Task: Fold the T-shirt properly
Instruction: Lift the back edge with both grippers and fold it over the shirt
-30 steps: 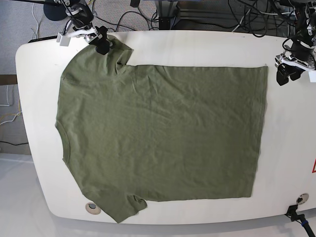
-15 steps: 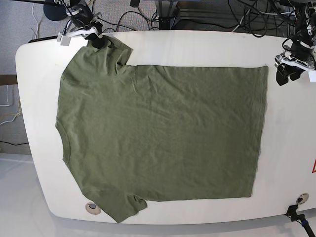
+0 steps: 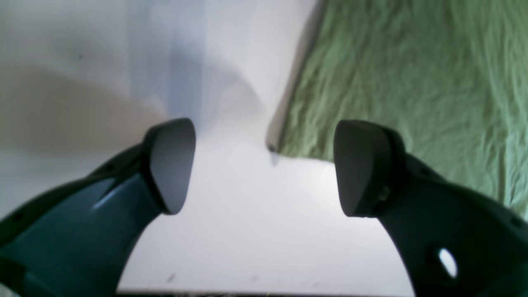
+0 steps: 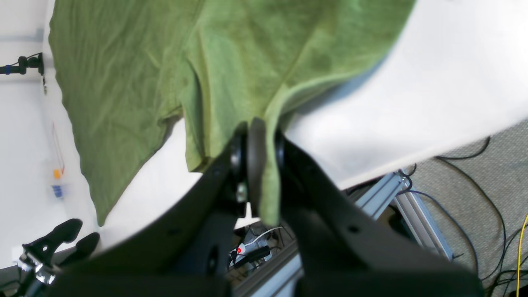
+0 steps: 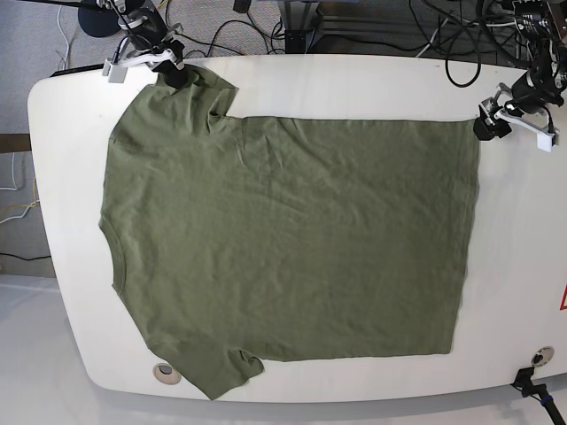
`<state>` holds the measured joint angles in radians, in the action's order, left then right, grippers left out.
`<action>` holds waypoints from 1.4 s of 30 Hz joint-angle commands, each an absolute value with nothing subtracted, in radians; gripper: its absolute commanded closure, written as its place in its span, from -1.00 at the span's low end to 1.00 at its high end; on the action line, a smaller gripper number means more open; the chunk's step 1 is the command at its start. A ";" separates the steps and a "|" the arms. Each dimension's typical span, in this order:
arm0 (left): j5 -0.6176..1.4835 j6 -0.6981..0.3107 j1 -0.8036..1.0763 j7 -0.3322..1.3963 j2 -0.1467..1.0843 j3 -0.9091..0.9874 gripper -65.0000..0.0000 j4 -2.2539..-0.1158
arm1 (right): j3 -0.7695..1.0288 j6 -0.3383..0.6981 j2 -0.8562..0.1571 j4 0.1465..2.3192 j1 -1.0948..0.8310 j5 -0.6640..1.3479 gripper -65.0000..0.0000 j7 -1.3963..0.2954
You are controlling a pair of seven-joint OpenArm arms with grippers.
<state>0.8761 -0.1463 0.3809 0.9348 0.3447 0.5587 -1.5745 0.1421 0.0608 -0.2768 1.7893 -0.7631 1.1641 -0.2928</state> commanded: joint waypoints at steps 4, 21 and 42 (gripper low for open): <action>0.895 -0.153 0.361 0.917 0.366 0.489 -0.53 -1.570 | 0.145 0.079 -0.285 1.804 -0.773 1.171 1.00 -0.282; 0.894 -0.153 0.289 0.912 0.361 0.349 -0.52 -1.469 | 0.145 0.079 -0.285 1.804 -0.766 1.171 1.00 -0.282; 0.895 -0.153 0.335 0.918 0.374 0.355 1.00 -1.494 | 0.143 0.085 -0.285 1.870 -0.791 1.175 1.00 -0.282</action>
<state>0.9260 -0.1658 0.3088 0.8856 0.3580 0.3519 -1.4746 0.1390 0.0696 -0.2768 1.8397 -0.7670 1.1645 -0.2924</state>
